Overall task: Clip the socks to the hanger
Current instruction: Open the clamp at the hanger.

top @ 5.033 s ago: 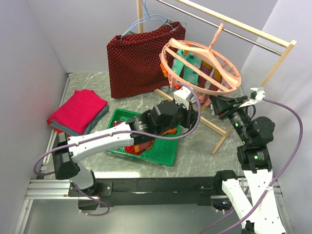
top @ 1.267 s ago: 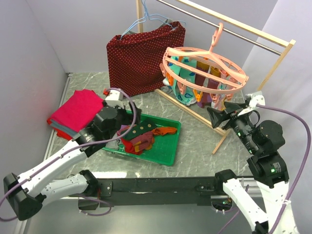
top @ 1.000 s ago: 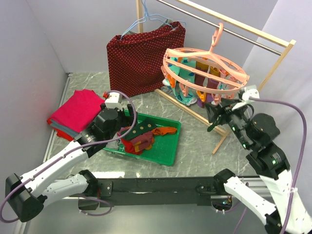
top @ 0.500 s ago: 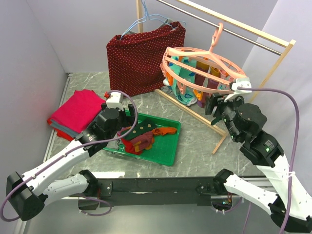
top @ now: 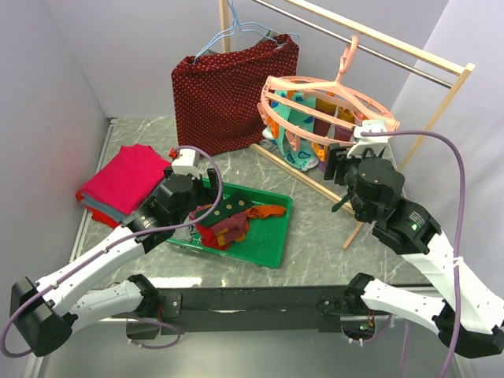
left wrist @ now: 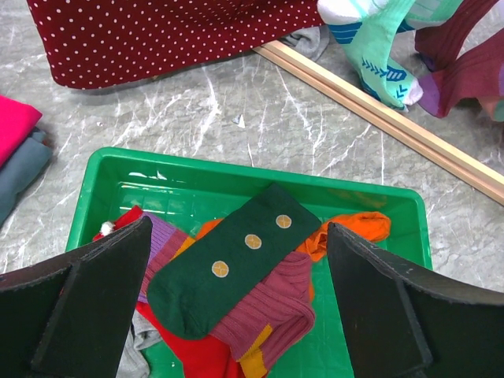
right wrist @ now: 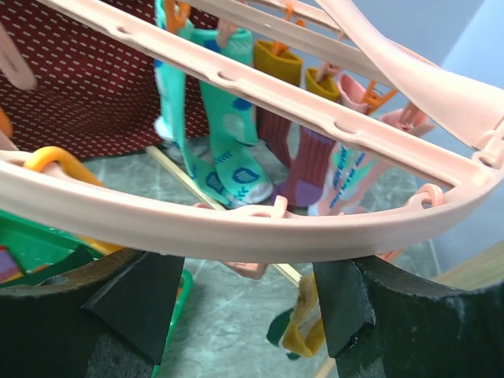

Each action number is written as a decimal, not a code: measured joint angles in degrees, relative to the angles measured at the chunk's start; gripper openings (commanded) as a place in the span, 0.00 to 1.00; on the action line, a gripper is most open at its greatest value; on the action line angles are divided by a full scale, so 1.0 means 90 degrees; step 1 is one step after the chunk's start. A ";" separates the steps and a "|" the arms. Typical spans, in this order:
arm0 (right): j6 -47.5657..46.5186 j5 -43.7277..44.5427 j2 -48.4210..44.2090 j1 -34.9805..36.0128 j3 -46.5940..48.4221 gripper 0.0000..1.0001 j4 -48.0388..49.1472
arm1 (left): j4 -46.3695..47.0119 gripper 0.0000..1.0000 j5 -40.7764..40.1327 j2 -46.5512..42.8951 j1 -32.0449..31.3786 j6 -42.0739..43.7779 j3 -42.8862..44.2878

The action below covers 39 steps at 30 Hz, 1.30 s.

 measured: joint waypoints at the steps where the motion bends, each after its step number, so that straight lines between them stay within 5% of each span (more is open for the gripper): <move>1: 0.0002 0.0073 0.0034 0.0034 0.0012 0.71 -0.0015 | 0.0000 0.96 0.0002 0.0000 0.0000 0.0000 0.0000; 9: 0.0007 0.0760 0.0228 0.0236 0.0187 0.68 -0.0155 | 0.0000 0.96 0.0010 0.0000 0.0000 -0.0002 0.0000; 27: 0.0274 0.1044 0.0325 0.0277 0.0328 0.23 -0.0362 | 0.0010 0.96 0.0151 -0.0005 0.0000 -0.0002 -0.0002; 39: 0.0721 0.0435 -0.0226 0.0114 -0.0112 0.00 0.0000 | 0.0440 0.96 0.1134 -0.0049 0.0000 0.0000 -0.0100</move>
